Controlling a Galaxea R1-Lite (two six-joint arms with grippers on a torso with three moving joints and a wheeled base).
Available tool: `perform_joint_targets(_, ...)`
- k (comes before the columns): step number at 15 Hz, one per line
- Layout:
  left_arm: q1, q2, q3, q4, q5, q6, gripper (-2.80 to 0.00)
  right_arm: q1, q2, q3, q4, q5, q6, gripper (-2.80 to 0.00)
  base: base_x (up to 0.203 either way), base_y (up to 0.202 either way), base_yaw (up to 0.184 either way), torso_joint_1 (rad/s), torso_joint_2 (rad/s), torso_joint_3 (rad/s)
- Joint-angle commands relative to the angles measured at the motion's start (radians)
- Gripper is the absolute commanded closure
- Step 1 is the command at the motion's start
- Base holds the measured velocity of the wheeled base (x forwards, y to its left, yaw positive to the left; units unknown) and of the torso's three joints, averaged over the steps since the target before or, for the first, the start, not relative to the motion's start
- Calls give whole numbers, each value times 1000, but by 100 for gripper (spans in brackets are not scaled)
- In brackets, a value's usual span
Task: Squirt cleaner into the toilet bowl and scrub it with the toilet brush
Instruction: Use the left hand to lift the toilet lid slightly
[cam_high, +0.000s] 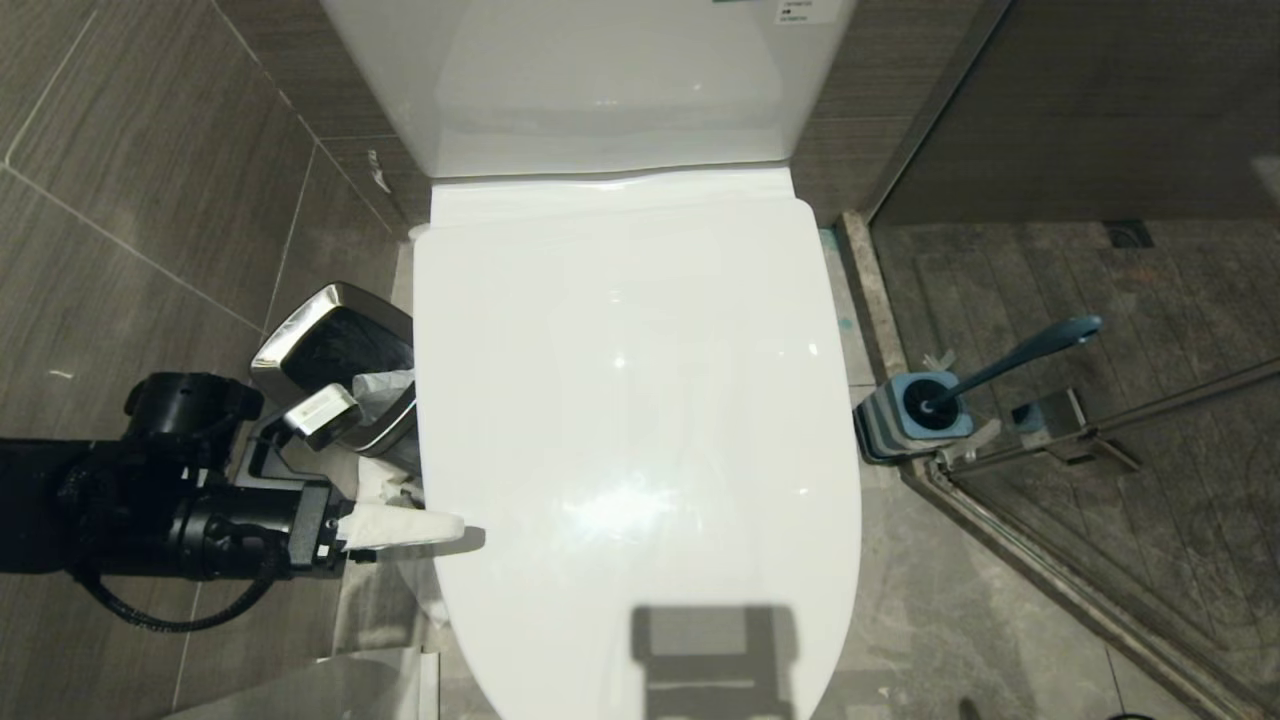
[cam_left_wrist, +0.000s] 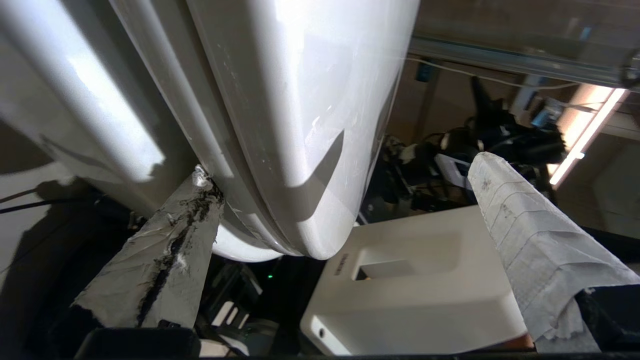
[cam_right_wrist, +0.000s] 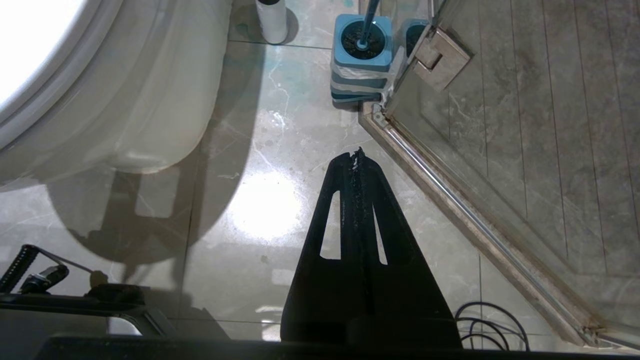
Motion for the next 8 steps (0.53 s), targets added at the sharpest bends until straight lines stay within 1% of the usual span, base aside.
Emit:
perform_joint_targets(1, 8, -10, -2, -8, -60, 1, -280, 0, 1, 0, -1, 0, 0, 0, 0, 0, 0, 0, 0, 0)
perform_joint_targets(4, 6, -37, -4, -4, -86, -2, -280, 1, 1, 0, -1, 0, 0, 0, 0, 0, 0, 0, 0, 0)
perform_joint_targets(6, 6, -65, -4, 26, -115, -2, -280, 1, 1, 0, -1, 0, 0, 0, 0, 0, 0, 0, 0, 0)
perform_joint_targets(8, 6, -97, -4, 52, -116, -4, -280, 1, 1, 0, -1, 0, 0, 0, 0, 0, 0, 0, 0, 0)
